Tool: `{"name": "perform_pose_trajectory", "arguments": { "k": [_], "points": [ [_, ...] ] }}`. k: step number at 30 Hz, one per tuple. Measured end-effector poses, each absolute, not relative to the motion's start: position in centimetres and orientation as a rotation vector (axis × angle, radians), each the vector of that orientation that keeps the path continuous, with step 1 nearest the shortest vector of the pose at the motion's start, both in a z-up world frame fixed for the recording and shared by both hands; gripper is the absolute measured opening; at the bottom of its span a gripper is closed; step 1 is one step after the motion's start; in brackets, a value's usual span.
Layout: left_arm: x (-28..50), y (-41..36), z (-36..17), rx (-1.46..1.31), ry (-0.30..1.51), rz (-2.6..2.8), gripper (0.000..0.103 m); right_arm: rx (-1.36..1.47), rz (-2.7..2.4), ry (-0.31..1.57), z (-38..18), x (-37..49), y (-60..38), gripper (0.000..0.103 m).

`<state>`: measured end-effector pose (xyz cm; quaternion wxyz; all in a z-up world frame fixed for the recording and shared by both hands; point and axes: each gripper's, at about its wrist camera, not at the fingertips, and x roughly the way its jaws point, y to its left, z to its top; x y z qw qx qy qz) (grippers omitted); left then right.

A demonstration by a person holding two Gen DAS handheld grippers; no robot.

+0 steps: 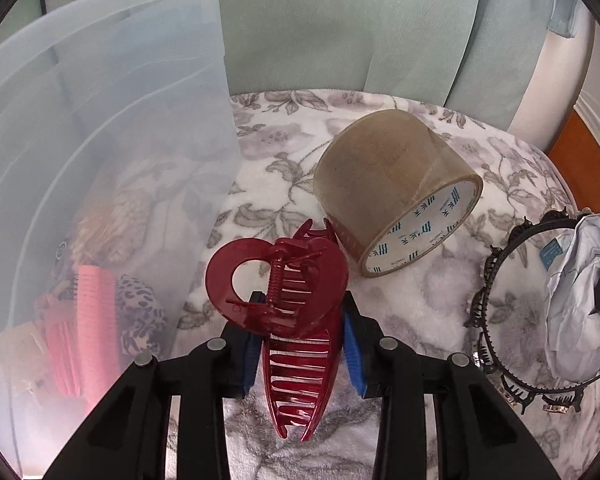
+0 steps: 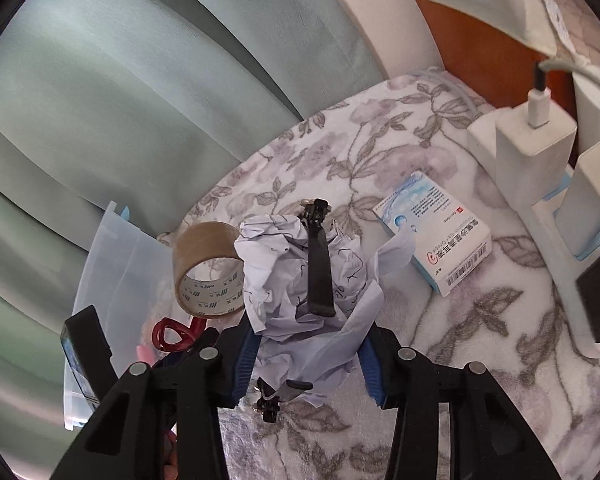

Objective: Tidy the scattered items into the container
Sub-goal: 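Close the left tool on the red claw clip while the right tool grasps the crumpled paper, then lift the claw clip with the left tool while the right tool lifts the crumpled paper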

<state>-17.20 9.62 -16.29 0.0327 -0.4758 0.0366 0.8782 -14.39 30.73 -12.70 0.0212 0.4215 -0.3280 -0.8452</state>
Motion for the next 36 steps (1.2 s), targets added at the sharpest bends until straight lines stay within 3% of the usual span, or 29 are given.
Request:
{"name": "perform_pose_trajectory", "arguments": {
  "k": [7,19,26,36],
  "points": [
    [-15.5,9.9,-13.8,-1.413,0.056,2.687,0.037,1.170,-2.650,-0.970,-8.0,-12.5,31.0,0.048],
    [-14.1,9.5,-12.3,-1.388,0.046,2.669,0.037,1.087,-2.390,-1.282,-9.8,-11.2,31.1,0.048],
    [-13.9,8.7,-11.6,-1.379,0.020,2.682,0.037,0.778,-2.189,-1.407,-7.4,-11.5,31.3,0.050],
    [-13.9,8.1,-11.7,-1.395,0.003,2.680,0.037,1.045,-2.355,-1.326,-11.1,-11.4,30.4,0.051]
  ]
}}
